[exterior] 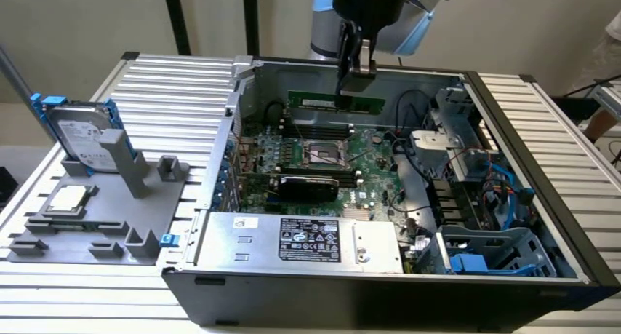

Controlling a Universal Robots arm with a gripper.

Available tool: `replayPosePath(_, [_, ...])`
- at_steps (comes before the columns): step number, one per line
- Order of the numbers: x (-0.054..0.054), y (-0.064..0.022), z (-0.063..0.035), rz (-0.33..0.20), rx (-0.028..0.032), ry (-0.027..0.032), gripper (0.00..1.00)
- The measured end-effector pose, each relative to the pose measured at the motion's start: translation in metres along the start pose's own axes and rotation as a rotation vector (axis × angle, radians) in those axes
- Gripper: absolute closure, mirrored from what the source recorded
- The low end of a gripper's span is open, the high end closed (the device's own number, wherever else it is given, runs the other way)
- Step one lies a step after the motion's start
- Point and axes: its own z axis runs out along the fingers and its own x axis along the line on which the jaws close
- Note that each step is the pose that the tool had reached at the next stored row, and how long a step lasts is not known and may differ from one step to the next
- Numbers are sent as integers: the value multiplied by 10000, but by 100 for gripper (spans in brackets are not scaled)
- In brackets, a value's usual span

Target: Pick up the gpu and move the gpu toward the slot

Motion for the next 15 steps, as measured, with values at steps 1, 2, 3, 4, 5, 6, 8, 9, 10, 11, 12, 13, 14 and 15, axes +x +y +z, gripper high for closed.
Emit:
replayPosePath(1, [-4,-1,15,7,8,-1,86])
replayPosePath(2, [-9,-2,30,13,17,-2,86])
replayPosePath(3, [-14,-3,44,17,25,-1,86])
replayPosePath(4, [-19,-4,58,20,36,-2,86])
replayPosePath(5, [-25,-5,73,21,46,-3,86])
replayPosePath(6, [-30,-6,88,22,56,-3,86])
replayPosePath(8, [-38,-6,123,22,79,-2,86])
replayPosePath(9, [-39,-6,142,21,99,-1,86])
replayPosePath(10, [-39,-5,160,21,121,0,86])
replayPosePath(11, [-38,-2,178,20,146,0,86])
replayPosePath(12, [-38,0,196,20,165,-1,86])
replayPosePath(13, [-38,4,212,20,170,-2,86])
replayPosePath(14, [-38,8,224,20,171,-1,86])
replayPosePath(15, [-37,9,232,20,171,-1,86])
